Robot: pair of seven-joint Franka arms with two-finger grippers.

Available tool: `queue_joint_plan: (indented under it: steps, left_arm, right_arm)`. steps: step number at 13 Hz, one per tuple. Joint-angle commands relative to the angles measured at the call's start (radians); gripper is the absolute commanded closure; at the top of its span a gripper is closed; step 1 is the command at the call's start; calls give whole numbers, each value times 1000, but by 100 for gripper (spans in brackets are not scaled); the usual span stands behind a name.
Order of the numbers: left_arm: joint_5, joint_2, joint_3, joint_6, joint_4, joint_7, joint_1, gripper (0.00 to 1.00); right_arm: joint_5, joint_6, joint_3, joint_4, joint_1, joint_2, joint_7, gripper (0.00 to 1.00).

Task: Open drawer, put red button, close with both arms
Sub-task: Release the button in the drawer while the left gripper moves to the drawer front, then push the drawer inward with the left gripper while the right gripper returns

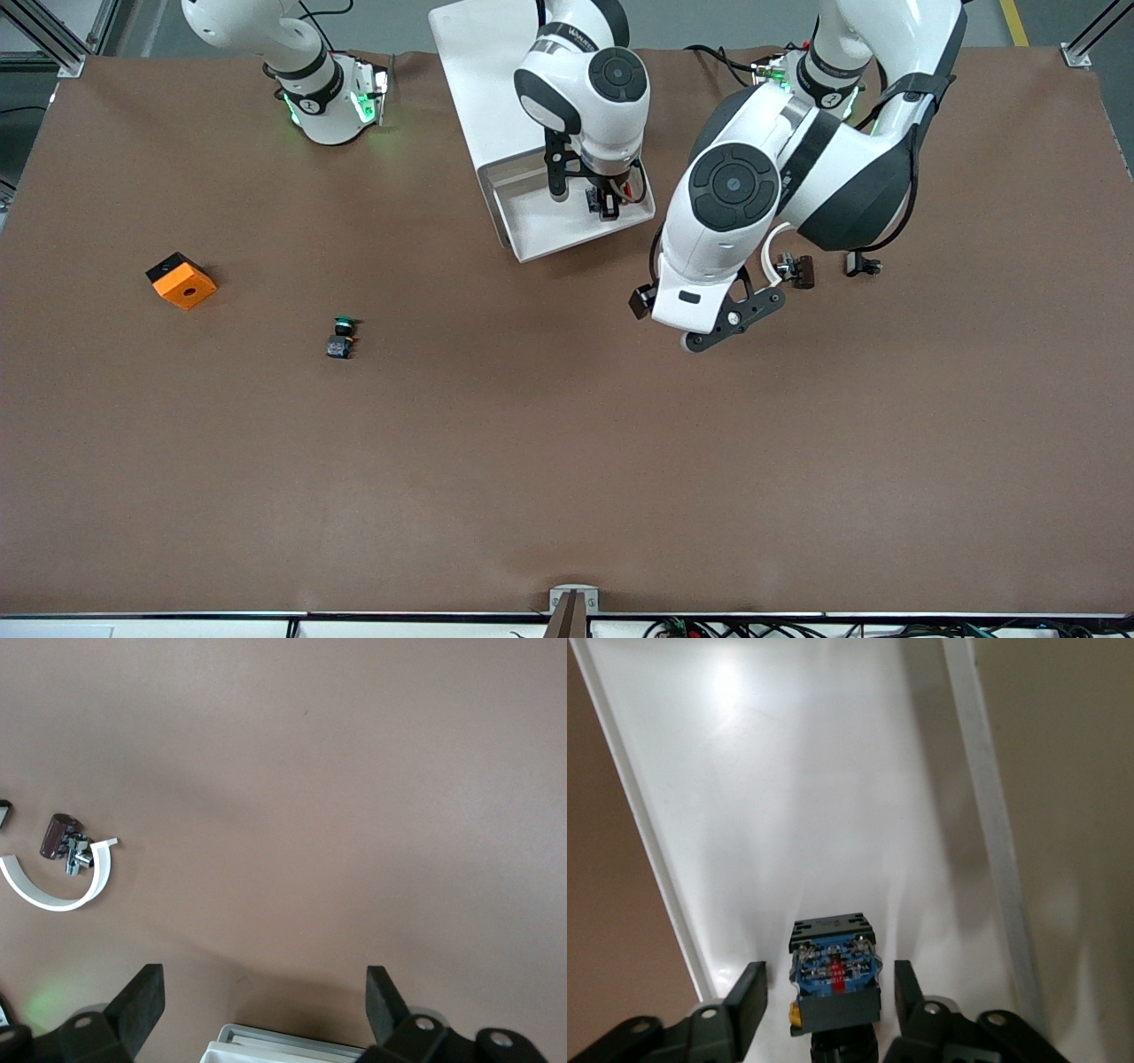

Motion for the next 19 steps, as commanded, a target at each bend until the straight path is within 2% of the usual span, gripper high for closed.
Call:
queue_joint_plan:
  steps: [1, 3, 7, 12, 16, 19]
  left_arm:
    - [23, -24, -6, 15, -27, 55, 7, 0]
    - [23, -22, -6, 15, -27, 66, 12, 0]
    - [20, -21, -4, 15, -26, 114, 21, 0]
    - [20, -6, -4, 52, -27, 131, 26, 0]
    - [17, 11, -4, 122, -33, 131, 17, 0]
    - [12, 27, -6, 181, -44, 129, 9, 0]
  right_arm:
    - [-39, -6, -11, 50, 3, 15, 17, 0]
    - [-36, -36, -12, 85, -18, 13, -44, 0]
    - [-22, -185, -11, 192, -102, 10, -271, 0]
    - [-24, -254, -11, 197, -202, -15, -634, 0]
    - [-27, -377, -14, 195, -381, -76, -1159, 0]
    - [-54, -371, -18, 195, -501, -82, -1453, 0]
